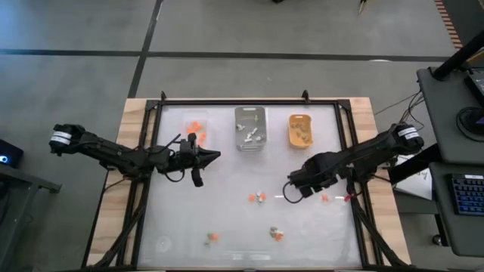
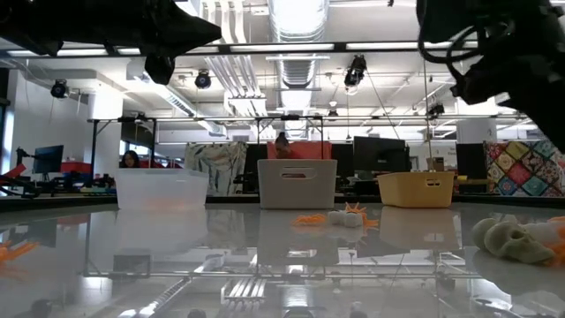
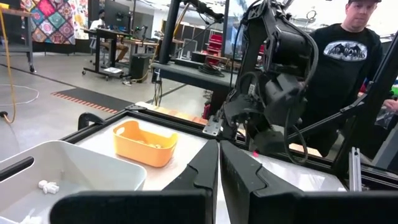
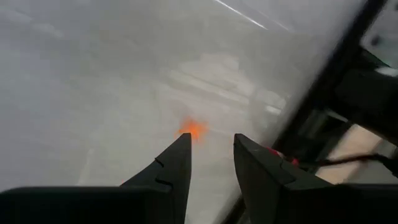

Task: Sort Halloween decoration
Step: Put the orange spider toy into the transparent white bin

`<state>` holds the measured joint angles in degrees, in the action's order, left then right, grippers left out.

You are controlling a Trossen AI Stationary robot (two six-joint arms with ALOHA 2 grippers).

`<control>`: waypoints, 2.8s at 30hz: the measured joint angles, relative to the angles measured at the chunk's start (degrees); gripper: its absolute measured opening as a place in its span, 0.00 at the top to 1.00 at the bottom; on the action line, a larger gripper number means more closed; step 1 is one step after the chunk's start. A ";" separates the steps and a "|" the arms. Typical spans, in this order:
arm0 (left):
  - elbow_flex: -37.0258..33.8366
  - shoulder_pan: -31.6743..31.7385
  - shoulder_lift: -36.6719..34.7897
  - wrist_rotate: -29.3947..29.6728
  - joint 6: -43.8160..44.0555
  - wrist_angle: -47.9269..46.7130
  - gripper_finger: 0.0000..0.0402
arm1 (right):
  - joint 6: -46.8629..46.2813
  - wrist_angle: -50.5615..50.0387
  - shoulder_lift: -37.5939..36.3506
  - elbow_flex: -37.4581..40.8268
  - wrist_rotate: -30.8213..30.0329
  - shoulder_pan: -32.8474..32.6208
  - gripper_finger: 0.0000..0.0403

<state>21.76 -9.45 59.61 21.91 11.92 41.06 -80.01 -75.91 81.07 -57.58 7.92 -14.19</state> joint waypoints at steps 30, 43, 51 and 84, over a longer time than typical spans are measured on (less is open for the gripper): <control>-0.04 0.00 0.00 0.00 0.85 -0.54 1.00 | -4.42 6.38 15.15 1.05 1.12 -9.14 0.68; -0.04 0.02 0.00 0.00 0.83 -0.55 1.00 | 0.14 9.86 19.96 2.82 1.38 -8.05 0.76; -0.04 0.02 0.00 0.00 0.83 -0.57 1.00 | 0.20 11.18 19.42 3.28 0.27 -8.00 0.93; -0.04 0.00 0.00 0.00 1.25 -0.35 1.00 | -5.61 9.32 0.88 6.05 -6.42 -7.76 0.97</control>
<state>21.71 -9.45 59.61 21.91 13.17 40.71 -85.63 -66.59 81.95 -51.53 1.50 -21.95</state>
